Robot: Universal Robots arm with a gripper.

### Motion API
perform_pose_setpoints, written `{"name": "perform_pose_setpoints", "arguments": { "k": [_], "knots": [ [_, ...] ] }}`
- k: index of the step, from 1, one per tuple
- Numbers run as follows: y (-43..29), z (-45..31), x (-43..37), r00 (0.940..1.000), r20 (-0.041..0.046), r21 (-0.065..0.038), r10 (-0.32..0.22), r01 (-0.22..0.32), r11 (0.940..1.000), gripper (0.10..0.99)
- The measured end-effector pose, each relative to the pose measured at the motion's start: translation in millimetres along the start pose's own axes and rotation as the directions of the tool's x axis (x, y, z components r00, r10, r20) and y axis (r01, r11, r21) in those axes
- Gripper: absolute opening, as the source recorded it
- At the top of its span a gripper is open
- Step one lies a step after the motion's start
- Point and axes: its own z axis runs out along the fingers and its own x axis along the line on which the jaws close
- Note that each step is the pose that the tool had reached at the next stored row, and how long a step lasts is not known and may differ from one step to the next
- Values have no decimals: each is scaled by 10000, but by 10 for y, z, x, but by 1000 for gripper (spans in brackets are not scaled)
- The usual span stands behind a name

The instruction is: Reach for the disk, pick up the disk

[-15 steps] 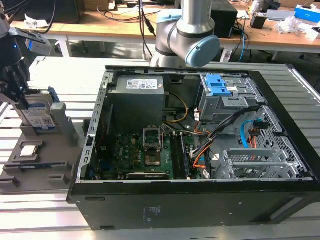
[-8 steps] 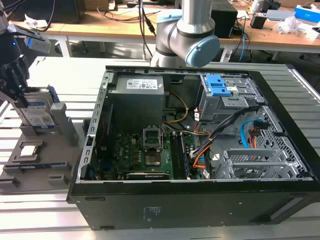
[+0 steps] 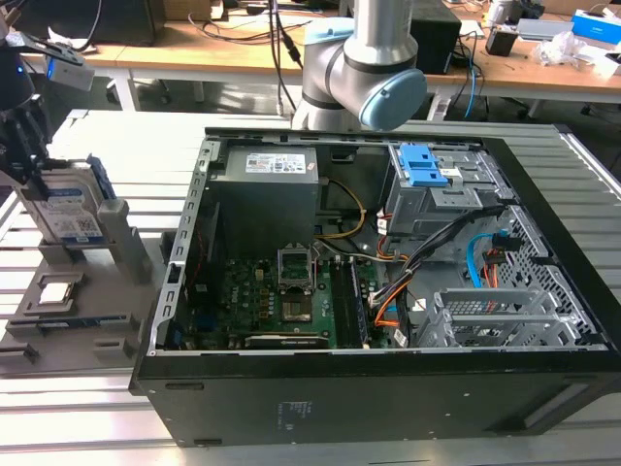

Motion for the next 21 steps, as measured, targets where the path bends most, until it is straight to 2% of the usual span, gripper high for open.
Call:
{"name": "perform_pose_setpoints", "arguments": {
  "k": [14, 21],
  "knots": [
    [8, -215, -6, 10000, -57, -2, 2, -2, 10000, 365],
    [11, -299, -7, 10000, -79, -2, 2, -2, 10000, 365]
  ]
}}
